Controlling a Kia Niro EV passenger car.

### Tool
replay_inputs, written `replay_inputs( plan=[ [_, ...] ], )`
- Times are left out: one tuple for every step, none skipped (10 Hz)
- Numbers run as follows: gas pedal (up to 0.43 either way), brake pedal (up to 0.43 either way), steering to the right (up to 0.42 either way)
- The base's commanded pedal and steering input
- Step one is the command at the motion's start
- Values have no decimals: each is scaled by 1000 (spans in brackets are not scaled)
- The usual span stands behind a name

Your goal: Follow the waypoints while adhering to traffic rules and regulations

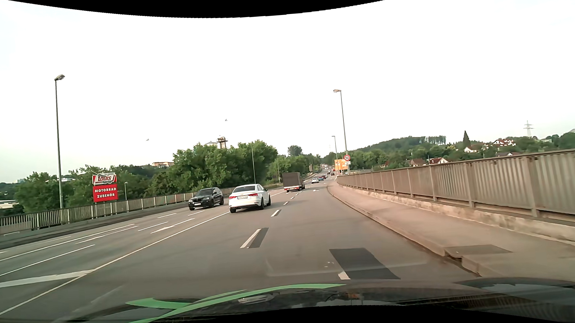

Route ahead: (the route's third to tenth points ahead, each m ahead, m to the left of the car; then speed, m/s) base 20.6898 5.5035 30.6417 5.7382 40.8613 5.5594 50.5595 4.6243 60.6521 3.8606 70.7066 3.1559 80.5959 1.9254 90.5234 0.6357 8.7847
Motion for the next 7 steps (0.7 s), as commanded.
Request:
replay_inputs(
  plan=[
    [130,0,-1],
    [130,0,-1],
    [130,0,-1],
    [130,0,-1],
    [130,0,-1],
    [130,0,-1],
    [138,0,-1]
  ],
)
